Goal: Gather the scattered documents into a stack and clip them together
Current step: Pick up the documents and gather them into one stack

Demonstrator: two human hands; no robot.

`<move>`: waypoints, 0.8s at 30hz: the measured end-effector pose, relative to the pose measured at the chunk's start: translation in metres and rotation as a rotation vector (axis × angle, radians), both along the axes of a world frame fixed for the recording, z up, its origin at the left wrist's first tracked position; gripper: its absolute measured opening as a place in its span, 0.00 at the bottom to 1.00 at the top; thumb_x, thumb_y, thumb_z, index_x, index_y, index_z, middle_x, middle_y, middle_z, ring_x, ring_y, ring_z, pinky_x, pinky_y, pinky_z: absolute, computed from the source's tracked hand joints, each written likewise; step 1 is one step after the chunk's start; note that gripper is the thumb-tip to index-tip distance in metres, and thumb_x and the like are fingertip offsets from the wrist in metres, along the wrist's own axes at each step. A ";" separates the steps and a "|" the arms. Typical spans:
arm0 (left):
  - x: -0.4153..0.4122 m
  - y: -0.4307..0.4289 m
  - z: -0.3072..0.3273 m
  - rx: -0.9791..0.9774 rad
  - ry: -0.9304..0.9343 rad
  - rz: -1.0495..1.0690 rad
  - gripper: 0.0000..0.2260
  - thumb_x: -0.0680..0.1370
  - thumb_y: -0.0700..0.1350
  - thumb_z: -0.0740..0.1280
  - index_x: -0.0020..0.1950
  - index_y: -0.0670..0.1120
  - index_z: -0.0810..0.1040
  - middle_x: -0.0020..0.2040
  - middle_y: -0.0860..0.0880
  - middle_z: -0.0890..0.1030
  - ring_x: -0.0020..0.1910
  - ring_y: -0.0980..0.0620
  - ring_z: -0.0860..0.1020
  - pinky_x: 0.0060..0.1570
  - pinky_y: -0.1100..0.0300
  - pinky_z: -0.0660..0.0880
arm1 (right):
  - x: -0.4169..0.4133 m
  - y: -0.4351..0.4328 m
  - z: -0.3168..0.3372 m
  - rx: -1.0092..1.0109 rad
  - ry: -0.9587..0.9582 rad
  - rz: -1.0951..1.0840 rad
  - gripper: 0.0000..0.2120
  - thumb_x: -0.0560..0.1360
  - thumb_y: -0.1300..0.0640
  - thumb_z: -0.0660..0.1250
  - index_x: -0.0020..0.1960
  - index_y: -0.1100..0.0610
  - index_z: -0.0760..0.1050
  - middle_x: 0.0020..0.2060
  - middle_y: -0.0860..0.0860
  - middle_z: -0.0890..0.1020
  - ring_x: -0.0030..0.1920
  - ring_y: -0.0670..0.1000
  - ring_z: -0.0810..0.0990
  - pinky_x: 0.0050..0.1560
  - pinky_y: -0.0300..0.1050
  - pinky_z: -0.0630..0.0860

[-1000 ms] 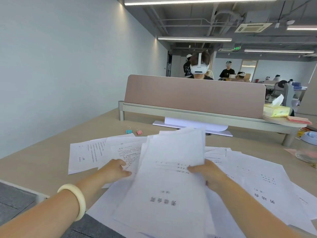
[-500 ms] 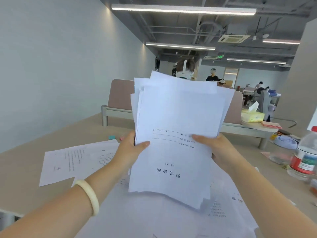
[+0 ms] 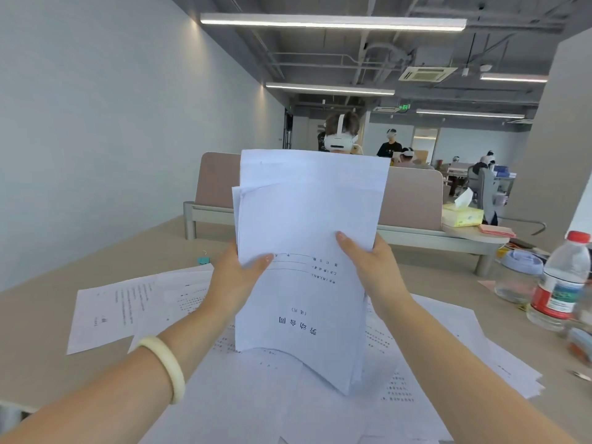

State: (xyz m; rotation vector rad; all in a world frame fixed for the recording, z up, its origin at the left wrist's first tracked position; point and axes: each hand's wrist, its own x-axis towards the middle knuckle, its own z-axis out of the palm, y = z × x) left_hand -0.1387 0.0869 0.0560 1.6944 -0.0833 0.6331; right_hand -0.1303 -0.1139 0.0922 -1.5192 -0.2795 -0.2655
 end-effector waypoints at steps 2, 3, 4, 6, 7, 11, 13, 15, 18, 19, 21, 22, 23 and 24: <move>0.001 0.002 0.001 -0.044 -0.013 0.000 0.17 0.74 0.45 0.70 0.59 0.52 0.68 0.51 0.60 0.78 0.50 0.61 0.77 0.47 0.64 0.72 | 0.000 -0.001 -0.001 -0.006 -0.033 -0.021 0.14 0.74 0.52 0.70 0.59 0.50 0.75 0.52 0.45 0.84 0.52 0.46 0.83 0.52 0.44 0.78; 0.001 0.003 0.001 -0.062 -0.020 -0.001 0.19 0.74 0.44 0.70 0.60 0.53 0.66 0.51 0.62 0.76 0.50 0.63 0.76 0.46 0.66 0.72 | 0.001 -0.002 -0.002 0.013 -0.037 -0.043 0.16 0.73 0.53 0.71 0.60 0.51 0.73 0.54 0.46 0.83 0.53 0.46 0.82 0.53 0.45 0.78; 0.001 0.004 0.001 -0.068 -0.023 -0.006 0.20 0.74 0.44 0.70 0.61 0.53 0.66 0.52 0.62 0.75 0.51 0.63 0.75 0.46 0.67 0.71 | 0.002 -0.003 -0.005 0.043 -0.032 -0.066 0.18 0.73 0.53 0.71 0.60 0.51 0.71 0.54 0.46 0.82 0.53 0.46 0.82 0.53 0.45 0.78; 0.003 0.004 0.000 -0.038 -0.005 -0.023 0.17 0.75 0.44 0.69 0.60 0.53 0.66 0.53 0.61 0.76 0.52 0.61 0.75 0.48 0.66 0.71 | 0.004 -0.006 -0.011 0.080 -0.022 -0.086 0.20 0.72 0.55 0.72 0.61 0.50 0.69 0.54 0.46 0.81 0.52 0.46 0.81 0.47 0.43 0.78; 0.004 0.004 -0.001 0.000 0.024 -0.025 0.15 0.75 0.45 0.68 0.59 0.54 0.67 0.53 0.60 0.76 0.53 0.59 0.75 0.49 0.64 0.71 | 0.005 -0.007 -0.012 0.064 -0.016 -0.083 0.21 0.72 0.55 0.72 0.62 0.51 0.70 0.54 0.47 0.81 0.51 0.45 0.81 0.44 0.41 0.77; 0.004 0.000 -0.010 0.135 0.087 -0.026 0.12 0.78 0.44 0.63 0.62 0.51 0.70 0.55 0.56 0.77 0.57 0.54 0.74 0.49 0.65 0.69 | 0.008 -0.009 -0.022 -0.056 0.055 -0.044 0.17 0.74 0.60 0.69 0.61 0.51 0.72 0.50 0.45 0.81 0.47 0.43 0.79 0.42 0.38 0.75; 0.001 -0.003 -0.016 0.153 0.089 -0.002 0.11 0.80 0.42 0.60 0.62 0.51 0.69 0.55 0.55 0.75 0.58 0.54 0.73 0.49 0.63 0.68 | 0.006 -0.010 -0.028 -0.060 0.100 -0.040 0.13 0.75 0.59 0.67 0.60 0.52 0.75 0.49 0.46 0.82 0.44 0.43 0.80 0.38 0.37 0.76; -0.004 -0.007 -0.014 0.151 0.049 0.035 0.14 0.80 0.42 0.59 0.66 0.48 0.69 0.56 0.56 0.74 0.58 0.55 0.72 0.53 0.63 0.64 | 0.003 -0.009 -0.026 -0.058 0.071 -0.054 0.09 0.76 0.59 0.66 0.57 0.53 0.76 0.44 0.44 0.83 0.42 0.44 0.81 0.33 0.32 0.77; -0.008 -0.012 0.001 0.098 -0.021 0.054 0.13 0.81 0.44 0.58 0.66 0.50 0.68 0.54 0.62 0.74 0.54 0.59 0.72 0.53 0.64 0.65 | 0.003 -0.006 -0.007 -0.023 -0.038 -0.091 0.09 0.76 0.58 0.66 0.56 0.51 0.76 0.46 0.44 0.83 0.45 0.45 0.82 0.40 0.35 0.79; -0.008 -0.013 0.004 0.076 -0.033 0.044 0.11 0.81 0.44 0.58 0.63 0.52 0.67 0.51 0.65 0.74 0.51 0.62 0.73 0.51 0.64 0.66 | 0.003 -0.006 -0.001 -0.006 -0.064 -0.098 0.10 0.76 0.57 0.67 0.57 0.51 0.75 0.49 0.45 0.83 0.48 0.45 0.82 0.44 0.38 0.79; -0.009 -0.013 0.002 0.043 -0.027 0.020 0.09 0.80 0.45 0.60 0.57 0.53 0.64 0.49 0.68 0.72 0.50 0.65 0.73 0.48 0.65 0.67 | 0.003 -0.007 -0.003 0.026 -0.072 -0.111 0.11 0.76 0.55 0.67 0.57 0.49 0.72 0.51 0.44 0.82 0.51 0.46 0.81 0.49 0.42 0.78; -0.009 -0.012 -0.005 0.032 -0.004 0.013 0.09 0.80 0.44 0.61 0.57 0.53 0.63 0.49 0.68 0.72 0.51 0.62 0.74 0.50 0.64 0.67 | 0.004 -0.007 -0.013 0.021 -0.045 -0.131 0.12 0.75 0.54 0.68 0.57 0.48 0.71 0.51 0.44 0.81 0.52 0.47 0.81 0.51 0.43 0.77; -0.010 -0.012 -0.015 0.029 0.030 0.014 0.10 0.79 0.44 0.61 0.58 0.52 0.63 0.49 0.66 0.73 0.53 0.59 0.74 0.53 0.63 0.66 | 0.003 -0.006 -0.028 -0.007 -0.005 -0.153 0.13 0.75 0.54 0.68 0.58 0.47 0.69 0.52 0.43 0.80 0.52 0.47 0.80 0.53 0.44 0.76; -0.010 -0.012 -0.027 0.035 0.071 0.021 0.10 0.80 0.43 0.61 0.58 0.52 0.63 0.50 0.63 0.74 0.54 0.57 0.74 0.54 0.62 0.65 | 0.002 -0.005 -0.045 -0.041 0.030 -0.162 0.14 0.75 0.54 0.68 0.59 0.48 0.69 0.54 0.45 0.80 0.53 0.48 0.79 0.52 0.43 0.75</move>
